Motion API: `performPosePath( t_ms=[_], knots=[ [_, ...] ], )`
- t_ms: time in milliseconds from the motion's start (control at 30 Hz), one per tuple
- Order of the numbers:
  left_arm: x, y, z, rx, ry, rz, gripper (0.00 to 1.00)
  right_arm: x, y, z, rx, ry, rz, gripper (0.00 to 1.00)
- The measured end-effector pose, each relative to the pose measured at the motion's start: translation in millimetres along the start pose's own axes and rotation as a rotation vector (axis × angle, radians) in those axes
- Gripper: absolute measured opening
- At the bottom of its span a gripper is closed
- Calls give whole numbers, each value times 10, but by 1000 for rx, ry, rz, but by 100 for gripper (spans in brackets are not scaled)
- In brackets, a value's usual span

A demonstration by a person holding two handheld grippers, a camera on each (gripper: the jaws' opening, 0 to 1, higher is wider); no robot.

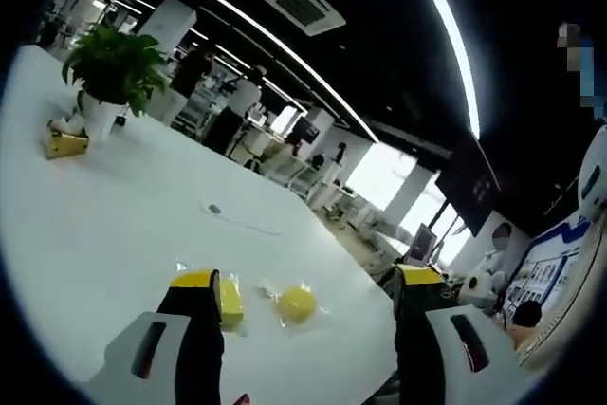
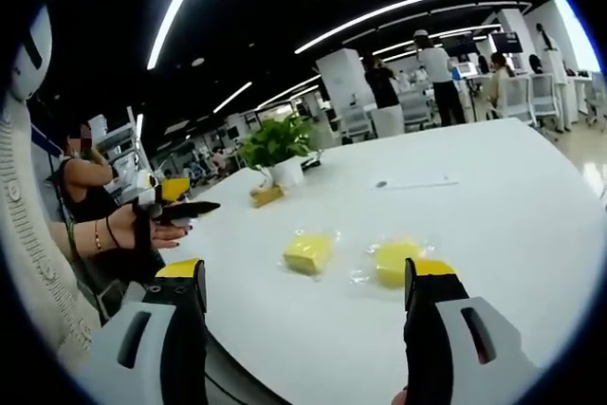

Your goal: Compare the silicone blocks by pressing each to a similar depth, holding the contact briefly, and releasing to observe deformation and rebound differences across the visible hardness samples.

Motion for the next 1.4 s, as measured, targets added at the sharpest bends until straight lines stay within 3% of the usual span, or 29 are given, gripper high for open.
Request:
performPosePath(
  t_ms=[333,500,700,767,933,1400],
  knots=[
    [291,513,-207,-88,43,120,72,98,-149,-91,18,38,-31,80],
    [436,768,-292,-134,27,143,64,152,-219,-138,30,61,-47,80],
    [582,1096,-479,-180,66,211,71,225,-319,-200,44,85,-63,80],
    [632,1157,-495,-191,46,206,74,249,-346,-220,47,86,-71,81],
    [767,1386,-627,-243,60,236,76,328,-403,-304,58,118,-73,81],
    [1116,1698,-932,-346,104,208,63,367,-503,-396,58,167,-93,80]
  ],
)
Point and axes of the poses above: the point that each gripper's makers call its tool centre point, and the gripper's own axes: x roughly forward along the fingers, y roughly to its left, z roughly out of its top, the point moved 4 cm from there along -x, roughly backward along the fingers, and after that the axes turned 15 degrees about -y, right-handed, at the moved point
